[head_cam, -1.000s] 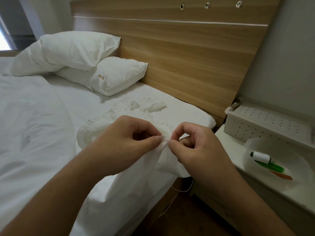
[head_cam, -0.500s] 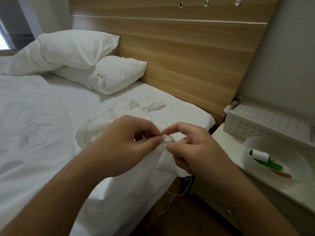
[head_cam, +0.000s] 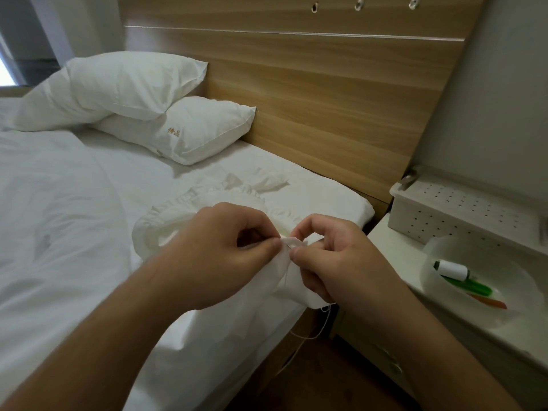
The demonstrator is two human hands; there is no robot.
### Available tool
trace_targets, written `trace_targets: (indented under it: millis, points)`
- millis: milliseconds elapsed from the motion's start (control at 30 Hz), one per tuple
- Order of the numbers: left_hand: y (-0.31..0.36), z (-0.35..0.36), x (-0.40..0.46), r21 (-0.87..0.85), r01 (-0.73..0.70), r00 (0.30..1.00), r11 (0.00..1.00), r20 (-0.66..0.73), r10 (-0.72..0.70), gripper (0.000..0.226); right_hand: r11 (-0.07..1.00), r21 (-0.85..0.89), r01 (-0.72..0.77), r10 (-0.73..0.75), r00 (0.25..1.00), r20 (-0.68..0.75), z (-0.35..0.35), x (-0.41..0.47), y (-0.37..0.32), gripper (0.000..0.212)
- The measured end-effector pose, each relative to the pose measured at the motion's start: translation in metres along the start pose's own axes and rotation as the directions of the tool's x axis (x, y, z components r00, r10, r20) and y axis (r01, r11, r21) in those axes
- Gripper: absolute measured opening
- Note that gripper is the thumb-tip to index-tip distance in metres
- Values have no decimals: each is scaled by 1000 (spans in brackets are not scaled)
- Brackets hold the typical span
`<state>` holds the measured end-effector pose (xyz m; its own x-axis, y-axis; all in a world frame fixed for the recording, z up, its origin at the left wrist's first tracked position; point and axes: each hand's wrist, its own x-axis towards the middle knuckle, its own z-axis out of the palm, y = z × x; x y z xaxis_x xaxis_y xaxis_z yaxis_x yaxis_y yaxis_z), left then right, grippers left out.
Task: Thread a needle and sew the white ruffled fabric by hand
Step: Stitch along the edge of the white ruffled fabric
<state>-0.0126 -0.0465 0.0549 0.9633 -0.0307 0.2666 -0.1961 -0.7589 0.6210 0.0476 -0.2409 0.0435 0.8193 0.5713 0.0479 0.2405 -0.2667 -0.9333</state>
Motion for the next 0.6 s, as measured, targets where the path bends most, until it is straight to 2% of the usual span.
trace_targets:
  millis: [600]
  points:
    - [-1, 2, 1, 41, 28, 1000, 999, -10, -28, 11, 999, -28, 24, -25, 999, -42, -5, 1, 4, 5]
